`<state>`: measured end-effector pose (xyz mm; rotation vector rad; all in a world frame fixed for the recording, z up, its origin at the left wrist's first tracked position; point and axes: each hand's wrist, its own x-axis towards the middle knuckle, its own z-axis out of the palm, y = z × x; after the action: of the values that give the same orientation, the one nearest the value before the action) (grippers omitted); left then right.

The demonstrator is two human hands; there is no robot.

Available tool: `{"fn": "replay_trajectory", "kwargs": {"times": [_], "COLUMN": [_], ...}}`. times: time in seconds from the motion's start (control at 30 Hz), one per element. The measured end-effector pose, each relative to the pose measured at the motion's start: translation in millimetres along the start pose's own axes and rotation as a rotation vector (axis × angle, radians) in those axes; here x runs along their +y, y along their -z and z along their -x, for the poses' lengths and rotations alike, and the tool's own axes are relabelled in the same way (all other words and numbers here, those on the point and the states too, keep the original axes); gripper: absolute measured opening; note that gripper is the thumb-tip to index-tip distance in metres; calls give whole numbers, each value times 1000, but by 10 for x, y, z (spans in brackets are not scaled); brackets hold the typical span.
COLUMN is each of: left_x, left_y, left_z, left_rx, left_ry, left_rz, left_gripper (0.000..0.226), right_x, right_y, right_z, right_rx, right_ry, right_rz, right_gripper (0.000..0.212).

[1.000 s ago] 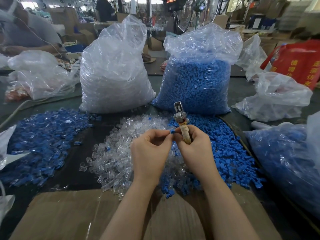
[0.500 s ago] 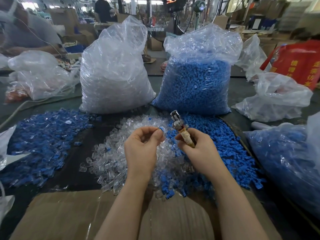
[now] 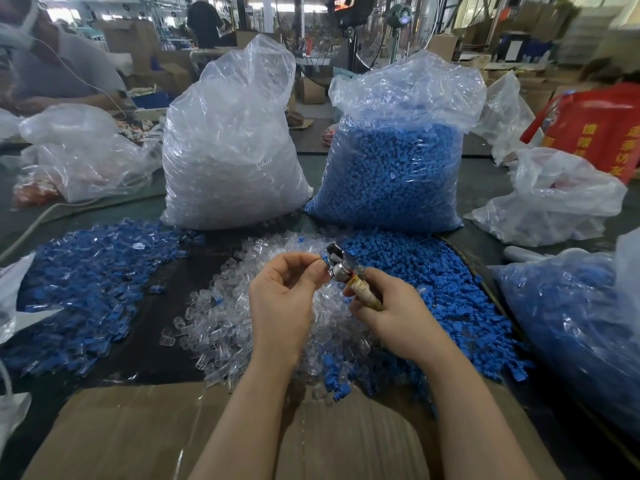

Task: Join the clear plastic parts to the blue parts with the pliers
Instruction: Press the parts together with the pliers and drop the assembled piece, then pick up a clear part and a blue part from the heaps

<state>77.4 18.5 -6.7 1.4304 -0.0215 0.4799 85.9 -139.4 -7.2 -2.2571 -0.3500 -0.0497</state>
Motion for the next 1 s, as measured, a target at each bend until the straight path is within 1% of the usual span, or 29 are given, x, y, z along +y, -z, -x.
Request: {"fn": "replay_trajectory", "kwargs": {"times": [0.23, 0.43, 0.53, 0.63, 0.7, 0.77, 0.8, 0.83, 0.9, 0.93, 1.0], "left_x": [32, 35, 39, 45, 69, 91, 86, 76, 32, -6, -120], "left_y": [-8, -22, -18, -11, 29, 165, 290, 446, 852, 1067, 1455], "left_z": [12, 28, 18, 11, -15, -82, -133, -191, -288, -318, -351], "left_rx": [-18, -12, -1, 4, 0, 24, 70, 149, 371, 492, 678], "left_ry": [2, 20, 31, 39, 45, 28, 10, -13, -46, -35, 56], "left_rz": [5, 12, 28, 30, 18, -56, -128, -234, -510, -630, -757], "left_gripper": [14, 11, 12, 14, 13, 13, 14, 15, 9, 7, 14], "right_x": [16, 3, -11, -35, -37, -14, 7, 31, 84, 112, 168], "right_y": [-15, -37, -47, -63, -83, -101, -103, -93, -56, -32, 6], "right_z": [16, 30, 34, 27, 17, 7, -1, -9, -20, -23, -20], "right_rx": [26, 54, 66, 65, 71, 111, 145, 184, 258, 289, 346], "right_ry": [-28, -31, -22, -13, -3, 5, 1, -12, -73, -118, -214], "right_rz": [-1, 32, 50, 39, 44, 84, 112, 146, 217, 252, 324], "right_gripper": [14, 11, 10, 14, 11, 6, 4, 3, 7, 9, 11]}}
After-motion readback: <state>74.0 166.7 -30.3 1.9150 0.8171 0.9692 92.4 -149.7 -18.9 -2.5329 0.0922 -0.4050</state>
